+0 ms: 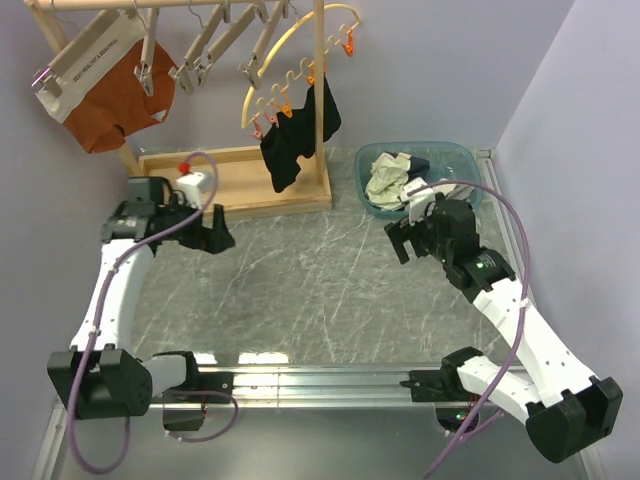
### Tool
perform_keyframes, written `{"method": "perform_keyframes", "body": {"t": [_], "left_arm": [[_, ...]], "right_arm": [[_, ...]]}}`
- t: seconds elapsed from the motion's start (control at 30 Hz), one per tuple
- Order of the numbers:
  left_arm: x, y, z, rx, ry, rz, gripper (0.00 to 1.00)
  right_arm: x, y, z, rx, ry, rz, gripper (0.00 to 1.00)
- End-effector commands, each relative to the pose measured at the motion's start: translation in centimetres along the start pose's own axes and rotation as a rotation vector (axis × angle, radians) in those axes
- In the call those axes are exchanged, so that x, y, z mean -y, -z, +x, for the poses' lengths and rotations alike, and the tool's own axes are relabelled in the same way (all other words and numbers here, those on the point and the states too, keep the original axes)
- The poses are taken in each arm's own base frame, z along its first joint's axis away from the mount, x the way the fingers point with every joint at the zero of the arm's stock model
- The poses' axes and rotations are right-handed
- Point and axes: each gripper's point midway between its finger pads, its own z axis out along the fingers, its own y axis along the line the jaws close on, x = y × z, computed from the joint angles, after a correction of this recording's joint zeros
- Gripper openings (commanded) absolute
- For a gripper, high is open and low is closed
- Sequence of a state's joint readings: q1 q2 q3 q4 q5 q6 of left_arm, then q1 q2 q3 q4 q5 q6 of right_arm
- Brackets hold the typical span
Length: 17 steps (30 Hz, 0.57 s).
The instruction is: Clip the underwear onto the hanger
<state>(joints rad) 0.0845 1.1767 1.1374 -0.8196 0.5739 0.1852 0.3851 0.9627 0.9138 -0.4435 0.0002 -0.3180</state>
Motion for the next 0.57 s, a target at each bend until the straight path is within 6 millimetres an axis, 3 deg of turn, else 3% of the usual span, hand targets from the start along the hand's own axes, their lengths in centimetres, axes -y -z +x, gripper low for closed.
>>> {"method": "perform_keyframes", "body": {"t": [0.0,0.07,0.27,0.43,0.53], "left_arm": [[1.4,-3.3,-1.5,0.044,-0.047,-0.009,0.99],[2.9,-5.5,-0.7,0.0,-0.042,0.017,0.99],[4.3,-9.4,0.7,-0.034,-0.059,-0.066,0.99],[5.0,-10.4,1.1,-0.025,-0.063,-0.089,0.99],[4.7,-9.9,0.2,0.007,-0.078,-0.124,1.0]], "right_arm": [[-1.6,0.1,2.4,-0.035,-0.125,-0.045,1.0],[-2.6,-0.1,4.0,-0.063,-0.157,-0.071,1.0],[-3.1,-0.2,6.0,-0.085,-0.184,-0.099,1.0],[-3.4,-0.4,6.4,-0.098,-0.186,-0.118,1.0],[-3.5,-0.5,6.2,-0.097,-0.191,-0.124,1.0]]}}
